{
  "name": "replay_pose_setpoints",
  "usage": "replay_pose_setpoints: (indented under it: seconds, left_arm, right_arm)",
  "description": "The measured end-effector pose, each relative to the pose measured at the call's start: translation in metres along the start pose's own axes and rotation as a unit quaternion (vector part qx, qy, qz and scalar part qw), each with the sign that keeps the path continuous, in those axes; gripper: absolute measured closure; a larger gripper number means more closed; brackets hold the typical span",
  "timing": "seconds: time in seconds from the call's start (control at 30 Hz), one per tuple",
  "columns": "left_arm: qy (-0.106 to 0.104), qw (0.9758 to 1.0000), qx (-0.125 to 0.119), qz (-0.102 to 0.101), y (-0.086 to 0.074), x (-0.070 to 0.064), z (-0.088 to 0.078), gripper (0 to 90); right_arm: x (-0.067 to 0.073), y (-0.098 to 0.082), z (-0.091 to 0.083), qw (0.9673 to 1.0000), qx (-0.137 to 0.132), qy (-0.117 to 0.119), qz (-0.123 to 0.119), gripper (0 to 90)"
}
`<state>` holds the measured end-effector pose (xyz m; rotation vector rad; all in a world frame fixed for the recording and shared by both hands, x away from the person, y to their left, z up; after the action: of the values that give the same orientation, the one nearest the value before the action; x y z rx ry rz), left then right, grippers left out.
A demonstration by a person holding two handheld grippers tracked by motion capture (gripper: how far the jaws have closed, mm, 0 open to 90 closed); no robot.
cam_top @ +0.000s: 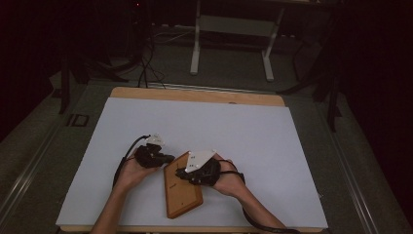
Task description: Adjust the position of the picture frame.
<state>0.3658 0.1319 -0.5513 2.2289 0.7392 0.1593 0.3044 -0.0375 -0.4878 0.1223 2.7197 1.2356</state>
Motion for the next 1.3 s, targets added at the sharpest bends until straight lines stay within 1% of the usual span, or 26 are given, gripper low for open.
replay_pose_setpoints:
  seconds: [0.03,0.2,0.23,0.33,0.43,0.5,0.53,0.7,0.8,0.9,0.93,1.0,1.17,1.3]
  left_arm:
    - [0.003,1.0000,0.003,0.001,-0.001,0.000,0.000,90.0]
    - [0.007,0.9999,0.013,-0.008,-0.008,-0.001,-0.002,90.0]
    - [0.007,0.9999,0.013,-0.008,-0.008,-0.001,-0.002,90.0]
    - [0.009,0.9997,0.021,-0.012,-0.012,-0.001,-0.003,90.0]
    - [0.009,0.9996,0.024,-0.010,-0.013,-0.003,-0.004,90.0]
    - [0.012,0.9995,0.031,-0.003,-0.013,-0.006,-0.004,90.0]
    - [0.012,0.9994,0.032,-0.004,-0.014,-0.008,-0.004,90.0]
    - [0.009,0.9994,0.033,-0.005,-0.017,-0.010,-0.007,90.0]
    - [0.006,0.9994,0.032,-0.012,-0.018,-0.012,-0.008,90.0]
    - [0.007,0.9992,0.038,-0.008,-0.019,-0.017,-0.009,90.0]
    - [0.004,0.9992,0.039,-0.007,-0.020,-0.019,-0.009,90.0]
    - [-0.005,0.9991,0.043,-0.001,-0.021,-0.024,-0.008,90.0]
    - [-0.022,0.9980,0.055,0.020,-0.021,-0.033,-0.006,90.0]
    - [-0.035,0.9966,0.065,0.038,-0.020,-0.041,-0.004,90.0]
  right_arm:
    - [-0.002,-0.001,-0.001,1.0000,0.003,-0.002,0.003,84.1]
    - [-0.015,-0.010,-0.007,0.9994,0.022,-0.023,0.012,84.0]
    - [-0.015,-0.010,-0.007,0.9994,0.022,-0.023,0.012,84.0]
    - [-0.022,-0.016,-0.009,0.9988,0.030,-0.035,0.018,84.0]
    - [-0.026,-0.019,-0.010,0.9984,0.034,-0.041,0.020,84.0]
    - [-0.030,-0.021,-0.010,0.9978,0.036,-0.049,0.027,84.0]
    - [-0.031,-0.022,-0.011,0.9977,0.036,-0.049,0.029,84.0]
    - [-0.036,-0.026,-0.011,0.9967,0.044,-0.058,0.035,84.0]
    - [-0.040,-0.029,-0.010,0.9960,0.049,-0.063,0.041,84.0]
    - [-0.043,-0.030,-0.009,0.9943,0.060,-0.079,0.039,83.9]
    - [-0.045,-0.030,-0.009,0.9942,0.061,-0.081,0.038,83.9]
    - [-0.048,-0.030,-0.009,0.9938,0.060,-0.084,0.043,83.9]
    - [-0.058,-0.032,-0.006,0.9915,0.063,-0.100,0.054,83.8]
    - [-0.065,-0.036,-0.002,0.9907,0.060,-0.101,0.068,83.8]
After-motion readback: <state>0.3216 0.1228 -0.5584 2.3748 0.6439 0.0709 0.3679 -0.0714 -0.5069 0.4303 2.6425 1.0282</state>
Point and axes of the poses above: each handheld gripper's, and its own axes: z roughly forward along the jaws, y roughly out of its top, x roughly to its left, the point moved 4 cm from there along z, roughly forward along the jaws, and after that the axes turned 4 degrees about z, right-handed, at the moved point
